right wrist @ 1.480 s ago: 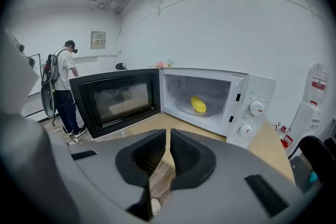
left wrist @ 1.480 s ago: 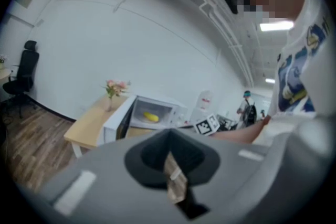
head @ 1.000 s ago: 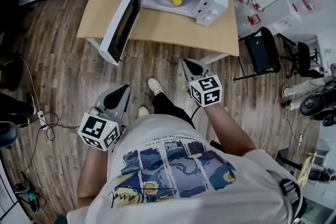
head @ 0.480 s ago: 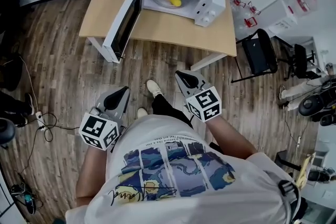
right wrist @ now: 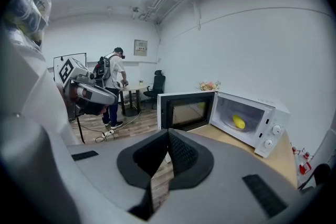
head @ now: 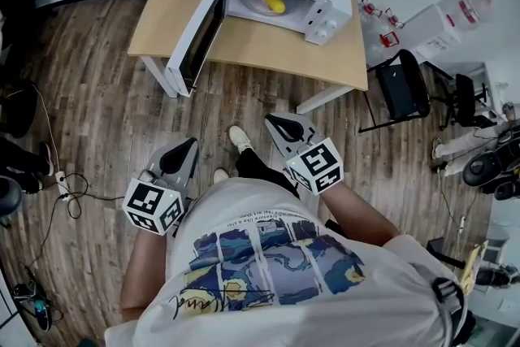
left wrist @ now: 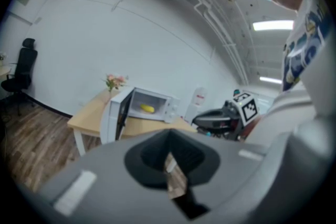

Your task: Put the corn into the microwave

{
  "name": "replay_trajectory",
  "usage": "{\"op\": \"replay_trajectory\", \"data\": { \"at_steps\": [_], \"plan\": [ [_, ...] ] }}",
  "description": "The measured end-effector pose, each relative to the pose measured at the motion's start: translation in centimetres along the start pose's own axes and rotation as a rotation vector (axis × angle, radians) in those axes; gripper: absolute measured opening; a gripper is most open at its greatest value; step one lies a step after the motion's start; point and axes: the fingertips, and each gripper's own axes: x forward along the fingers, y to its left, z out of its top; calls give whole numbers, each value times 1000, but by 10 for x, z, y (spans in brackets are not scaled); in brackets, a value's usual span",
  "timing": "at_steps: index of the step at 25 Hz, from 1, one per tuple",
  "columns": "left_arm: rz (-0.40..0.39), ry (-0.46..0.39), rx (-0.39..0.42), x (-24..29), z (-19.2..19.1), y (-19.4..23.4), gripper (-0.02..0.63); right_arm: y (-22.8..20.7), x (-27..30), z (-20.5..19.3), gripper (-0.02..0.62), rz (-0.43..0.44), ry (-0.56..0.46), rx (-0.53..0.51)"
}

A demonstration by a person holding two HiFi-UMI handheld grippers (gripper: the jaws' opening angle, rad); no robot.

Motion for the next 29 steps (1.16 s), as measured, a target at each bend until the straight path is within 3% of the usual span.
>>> {"op": "replay_trajectory", "data": {
  "at_steps": [11,18,29],
  "plan": [
    [-30,15,-41,10,-15,1,6,27,-5,6,9,41,37,-77],
    [-67,41,-44,28,-23,-13,6,21,-15,3,9,46,49,-101],
    [-33,109,-22,83,-25,-51,6,-35,-52,-19,9,63,11,-72]
  ]
}}
